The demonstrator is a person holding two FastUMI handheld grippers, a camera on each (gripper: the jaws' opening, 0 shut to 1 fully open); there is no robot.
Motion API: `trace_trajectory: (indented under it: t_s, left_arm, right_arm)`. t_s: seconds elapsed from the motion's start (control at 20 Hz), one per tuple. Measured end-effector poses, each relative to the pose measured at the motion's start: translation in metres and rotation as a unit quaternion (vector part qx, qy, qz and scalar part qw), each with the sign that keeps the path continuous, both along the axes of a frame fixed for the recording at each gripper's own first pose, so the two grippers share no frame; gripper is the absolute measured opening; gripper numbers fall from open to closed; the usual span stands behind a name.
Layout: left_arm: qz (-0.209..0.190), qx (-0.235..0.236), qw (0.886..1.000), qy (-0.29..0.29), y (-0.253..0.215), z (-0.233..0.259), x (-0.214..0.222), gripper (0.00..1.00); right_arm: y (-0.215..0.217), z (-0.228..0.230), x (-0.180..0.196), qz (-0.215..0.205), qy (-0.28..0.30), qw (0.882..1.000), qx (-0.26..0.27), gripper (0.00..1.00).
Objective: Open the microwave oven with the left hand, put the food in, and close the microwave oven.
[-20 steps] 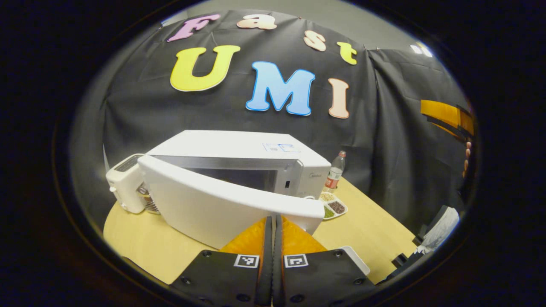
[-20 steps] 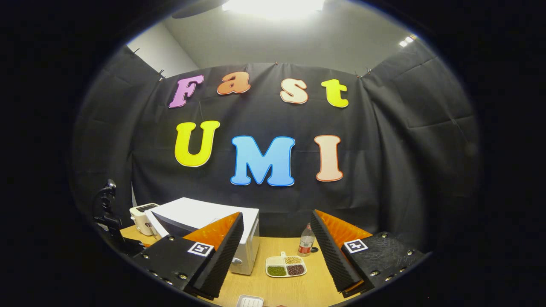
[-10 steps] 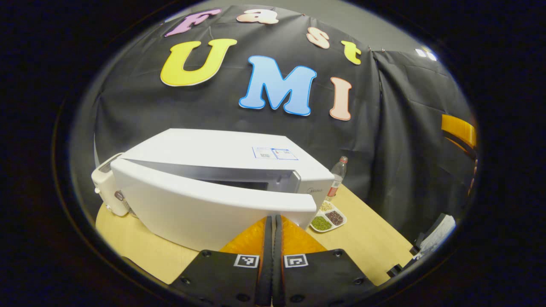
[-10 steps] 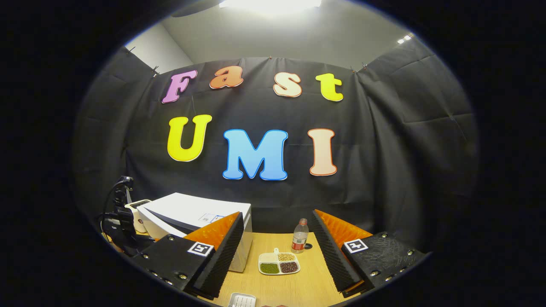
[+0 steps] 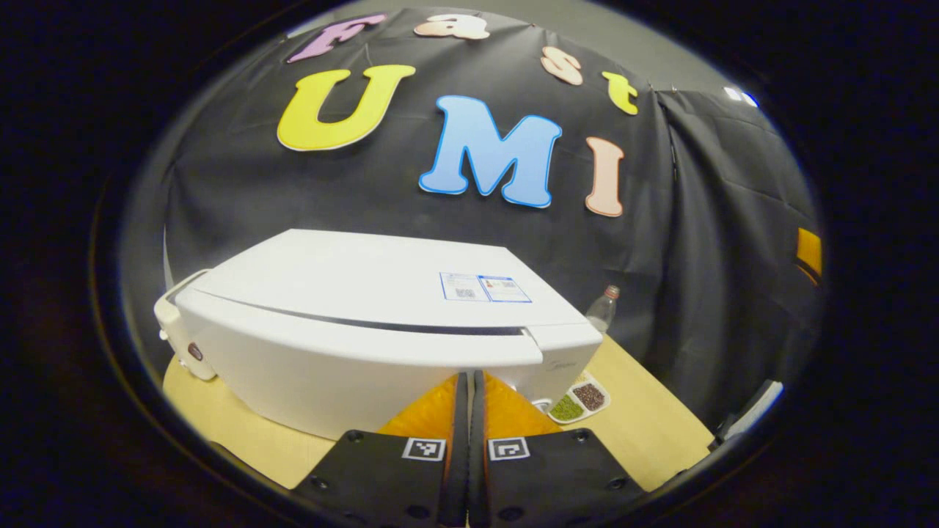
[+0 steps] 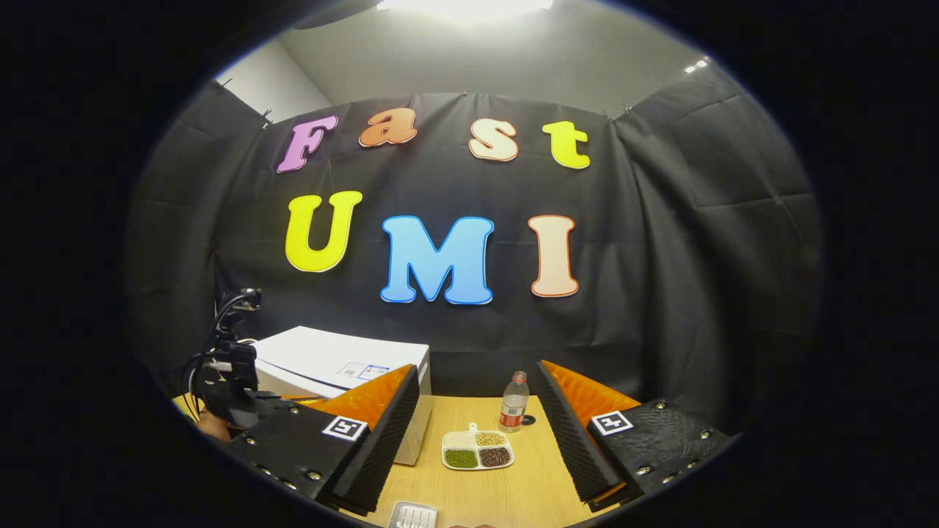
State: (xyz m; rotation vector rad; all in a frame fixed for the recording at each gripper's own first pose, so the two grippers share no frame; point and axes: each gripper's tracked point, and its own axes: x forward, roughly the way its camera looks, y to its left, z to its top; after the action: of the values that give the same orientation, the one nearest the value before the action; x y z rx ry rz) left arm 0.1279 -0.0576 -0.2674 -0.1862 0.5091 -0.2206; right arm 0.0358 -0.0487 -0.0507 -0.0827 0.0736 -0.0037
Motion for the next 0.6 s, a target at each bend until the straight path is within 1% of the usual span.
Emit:
trace_trajectory:
  t_s: [0.05,0.1,0.15,0.2,0.25,0.3,0.4,0.45,0.55,0.6]
  left_arm:
    - [-0.003,0.004,1.0,0.001,-0.002,-0.002,0.0,0.07]
    - [-0.008,0.016,1.0,0.001,-0.003,-0.007,0.001,0.08]
    - [-0.008,0.027,1.0,-0.012,-0.003,-0.003,0.003,0.08]
    - [-0.004,0.036,0.999,-0.019,0.001,-0.001,0.013,0.07]
    - [-0.023,-0.002,1.0,-0.004,-0.014,-0.006,0.013,0.07]
    - [-0.019,-0.006,1.0,-0.006,-0.016,-0.003,0.013,0.07]
    - [-0.032,0.021,0.999,-0.014,-0.014,-0.001,0.011,0.09]
    - [-0.035,0.028,0.999,-0.018,-0.014,-0.001,0.01,0.07]
    - [-0.033,0.021,0.999,-0.015,-0.014,-0.002,0.01,0.07]
    - [-0.031,0.018,0.999,-0.014,-0.014,0.0,0.01,0.1]
  right_arm:
    - [-0.001,0.001,0.0,-0.001,-0.002,1.0,-0.003,0.95]
    - [-0.001,0.001,0.001,-0.001,-0.002,1.0,-0.005,0.95]
    - [-0.001,0.001,0.002,-0.002,-0.001,1.0,-0.008,0.95]
    - [-0.002,0.0,0.002,-0.001,0.0,1.0,-0.01,0.95]
    - [-0.002,0.0,0.003,-0.002,0.0,1.0,-0.012,0.95]
    - [-0.002,0.0,0.005,-0.001,0.001,1.0,-0.014,0.95]
    - [-0.003,-0.003,0.006,-0.002,0.004,1.0,-0.011,0.95]
    - [-0.002,-0.003,0.006,-0.003,0.005,1.0,-0.008,0.95]
    - [0.0,-0.003,0.004,-0.002,0.005,1.0,-0.005,0.95]
    - [0.001,-0.003,0.005,-0.001,0.004,1.0,-0.004,0.95]
